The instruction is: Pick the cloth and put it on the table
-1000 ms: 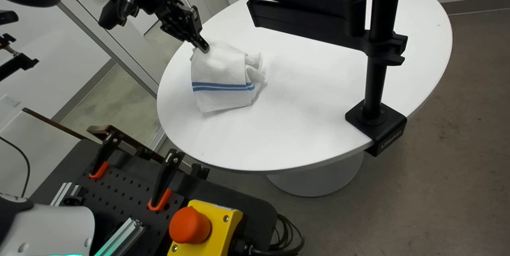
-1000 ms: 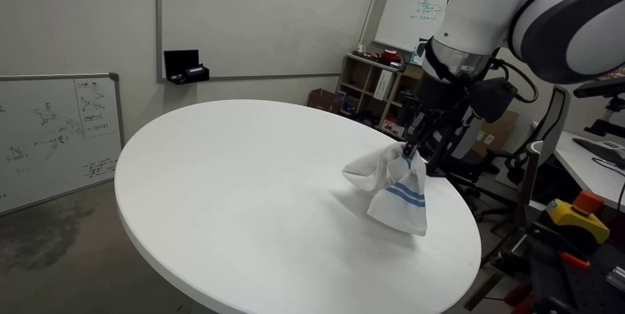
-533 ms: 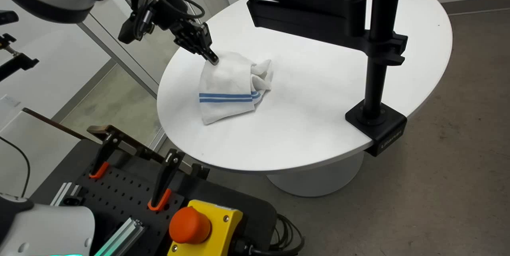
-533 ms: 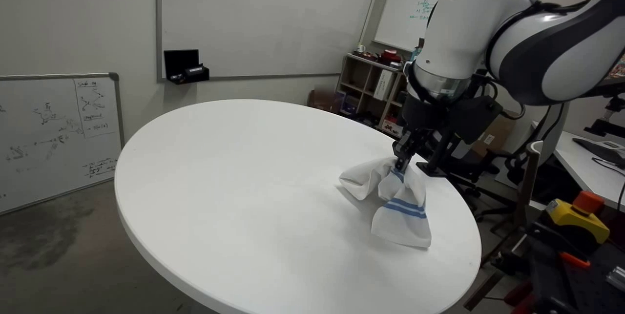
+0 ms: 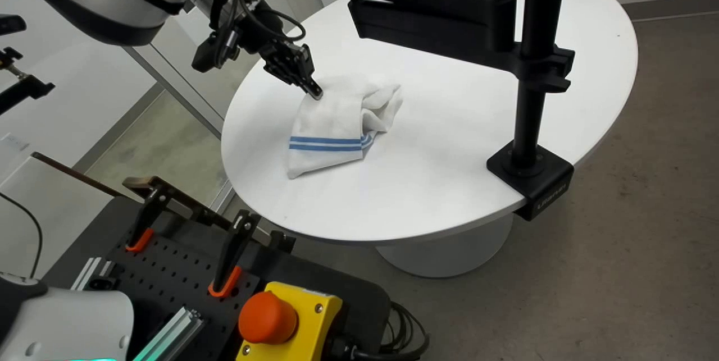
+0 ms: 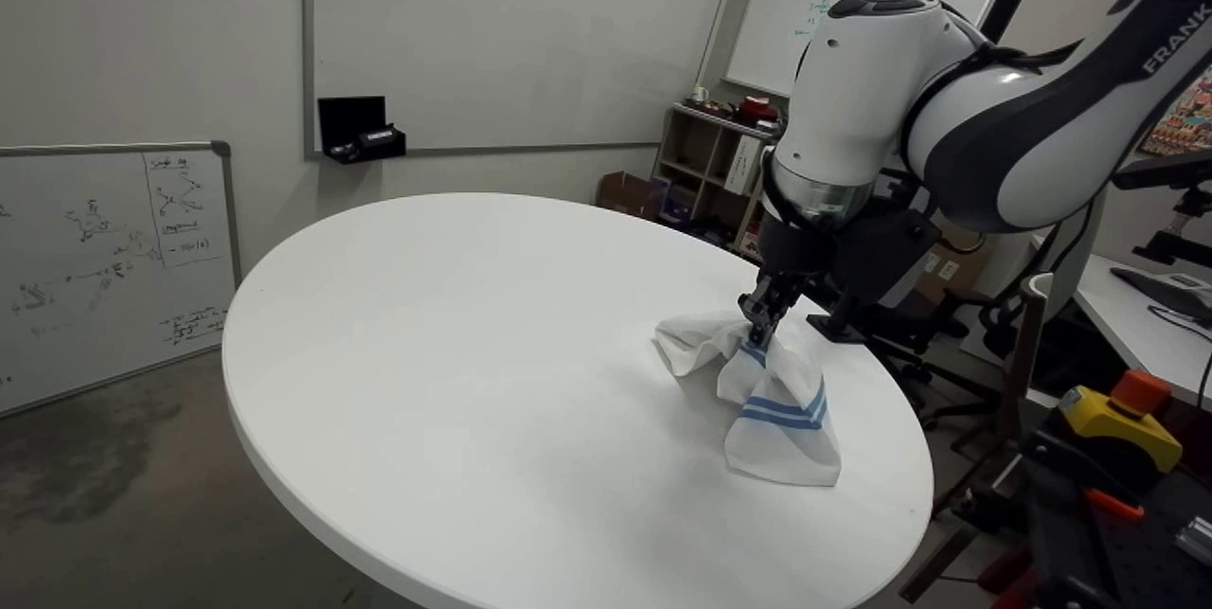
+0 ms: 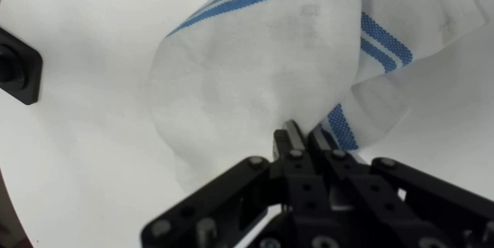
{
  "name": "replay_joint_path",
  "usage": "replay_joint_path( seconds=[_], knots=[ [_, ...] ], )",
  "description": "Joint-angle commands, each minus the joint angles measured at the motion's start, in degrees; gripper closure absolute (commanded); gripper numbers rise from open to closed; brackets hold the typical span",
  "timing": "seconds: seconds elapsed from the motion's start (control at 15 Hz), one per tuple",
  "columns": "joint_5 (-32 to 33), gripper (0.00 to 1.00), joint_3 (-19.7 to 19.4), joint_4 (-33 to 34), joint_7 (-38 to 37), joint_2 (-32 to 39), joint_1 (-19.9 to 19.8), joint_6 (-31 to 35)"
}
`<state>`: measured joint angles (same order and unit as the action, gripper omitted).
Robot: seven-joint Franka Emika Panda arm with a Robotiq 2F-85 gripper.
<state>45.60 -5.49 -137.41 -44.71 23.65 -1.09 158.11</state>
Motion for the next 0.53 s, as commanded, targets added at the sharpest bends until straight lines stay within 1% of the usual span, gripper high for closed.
replay_joint_path(
  seconds=[0.0,0.07,0.27,0.4,0.47],
  knots=[
    [2.7,0.68,-1.6,2.4,-3.3,2.8,1.4,1.6],
    [3.1,0.63,-1.7,2.7,-3.6,3.1,1.5,1.6],
    [4.1,0.38,-2.0,3.5,-4.6,4.0,1.7,1.9],
    [4.1,0.25,-1.8,3.7,-4.8,4.3,1.5,2.3],
    [3.9,0.17,-1.6,3.8,-4.7,4.5,1.3,2.7]
  ],
)
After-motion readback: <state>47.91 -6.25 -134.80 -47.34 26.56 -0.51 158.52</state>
